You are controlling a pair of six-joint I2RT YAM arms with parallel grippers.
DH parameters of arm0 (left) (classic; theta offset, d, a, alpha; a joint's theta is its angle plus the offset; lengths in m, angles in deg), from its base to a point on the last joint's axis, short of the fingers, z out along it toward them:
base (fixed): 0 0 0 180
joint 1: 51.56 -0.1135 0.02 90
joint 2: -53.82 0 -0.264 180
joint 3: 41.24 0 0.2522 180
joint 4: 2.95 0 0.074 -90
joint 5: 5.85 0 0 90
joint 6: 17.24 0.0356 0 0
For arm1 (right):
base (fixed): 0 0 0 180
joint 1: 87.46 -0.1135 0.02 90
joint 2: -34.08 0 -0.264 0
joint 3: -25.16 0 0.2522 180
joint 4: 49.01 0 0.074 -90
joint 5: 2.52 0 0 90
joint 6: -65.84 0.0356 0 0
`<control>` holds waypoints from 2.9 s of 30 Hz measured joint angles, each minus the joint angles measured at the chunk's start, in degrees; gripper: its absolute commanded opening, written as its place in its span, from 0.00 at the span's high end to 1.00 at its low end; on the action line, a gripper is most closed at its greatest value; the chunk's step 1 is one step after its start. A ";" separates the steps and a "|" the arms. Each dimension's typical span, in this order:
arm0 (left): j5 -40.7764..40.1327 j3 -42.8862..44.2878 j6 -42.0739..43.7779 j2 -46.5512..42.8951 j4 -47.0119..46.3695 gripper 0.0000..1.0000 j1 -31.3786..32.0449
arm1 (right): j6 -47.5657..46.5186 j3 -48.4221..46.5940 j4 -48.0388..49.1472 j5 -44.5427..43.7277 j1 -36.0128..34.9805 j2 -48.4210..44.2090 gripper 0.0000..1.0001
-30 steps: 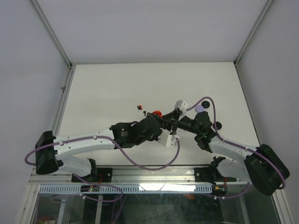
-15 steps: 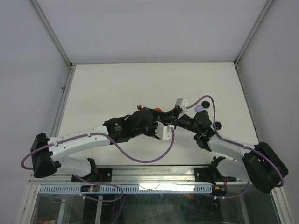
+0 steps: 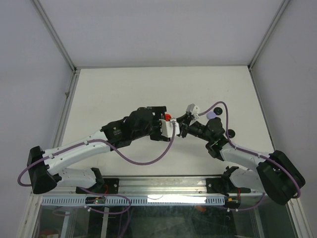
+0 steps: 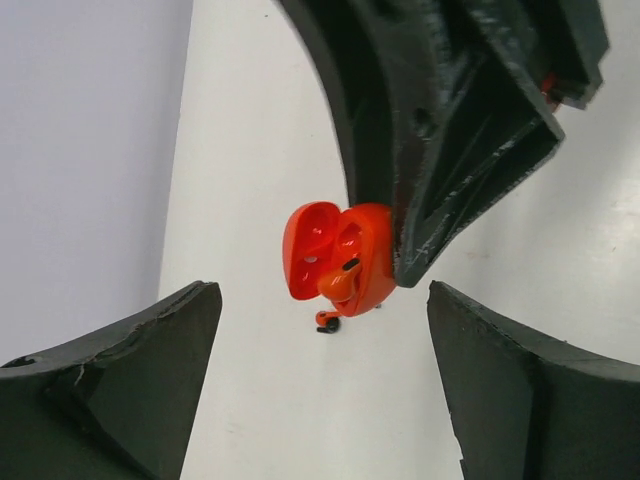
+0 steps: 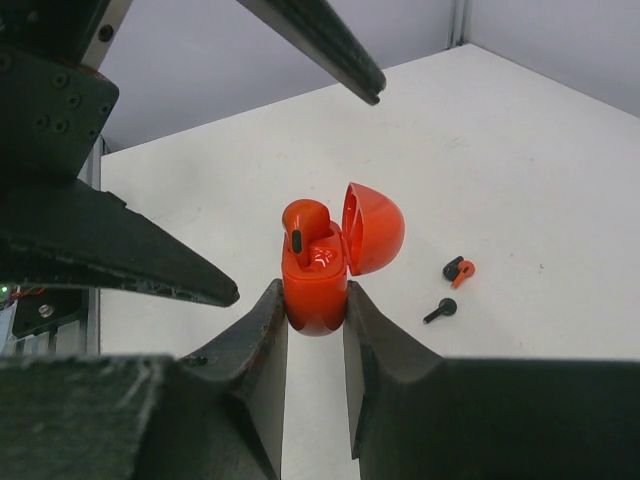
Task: Insert the wireless bluetooth earbuds into the charging case
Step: Place the earbud in the charging case.
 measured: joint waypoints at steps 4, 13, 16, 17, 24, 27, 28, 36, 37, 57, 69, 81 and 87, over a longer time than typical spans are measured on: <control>2.84 0.00 -8.70 -2.25 -1.31 0.07 -2.78 | 0.02 0.35 2.69 -0.59 0.00 0.02 1.00; 5.99 0.00 -36.50 -6.80 -3.61 0.12 -7.15 | -0.20 1.03 5.70 -0.92 0.04 0.96 1.00; 7.17 0.00 -45.77 -7.78 -4.33 0.13 -8.76 | -0.20 1.38 6.16 -1.03 0.04 1.40 1.00; 7.61 0.00 -48.50 -7.89 -4.59 0.13 -9.33 | -0.17 1.42 6.21 -1.03 0.04 1.53 1.00; 12.22 0.00 -64.04 -6.78 -5.40 0.21 -12.00 | 0.02 1.92 8.04 -0.98 0.04 2.49 1.00; 13.94 0.00 -68.08 -5.77 -5.64 0.26 -12.39 | 0.04 2.54 8.48 -0.96 0.04 2.58 1.00; 14.60 0.00 -69.35 -5.46 -5.66 0.27 -12.48 | 0.04 2.67 8.72 -0.94 0.04 2.64 1.00; 16.52 0.00 -74.12 -3.10 -5.51 0.36 -13.51 | 0.26 2.99 9.53 -0.83 0.04 2.67 1.00; 16.52 0.00 -74.42 -2.73 -5.46 0.37 -13.51 | 0.26 2.99 9.55 -0.81 0.04 2.67 1.00; 20.31 0.79 -73.13 1.53 -2.43 0.55 -14.25 | 0.50 3.02 9.57 0.74 0.04 2.97 1.00; 22.95 2.34 -67.45 2.27 -2.14 0.55 -14.27 | 1.49 2.99 10.82 2.49 0.04 3.56 1.00; 28.02 3.63 -58.90 4.72 -1.31 0.47 -14.64 | 2.19 2.97 10.78 4.17 0.42 4.55 1.00; 30.82 3.69 -54.07 5.11 -0.52 0.44 -14.64 | 2.89 2.97 10.78 5.88 0.55 5.27 1.00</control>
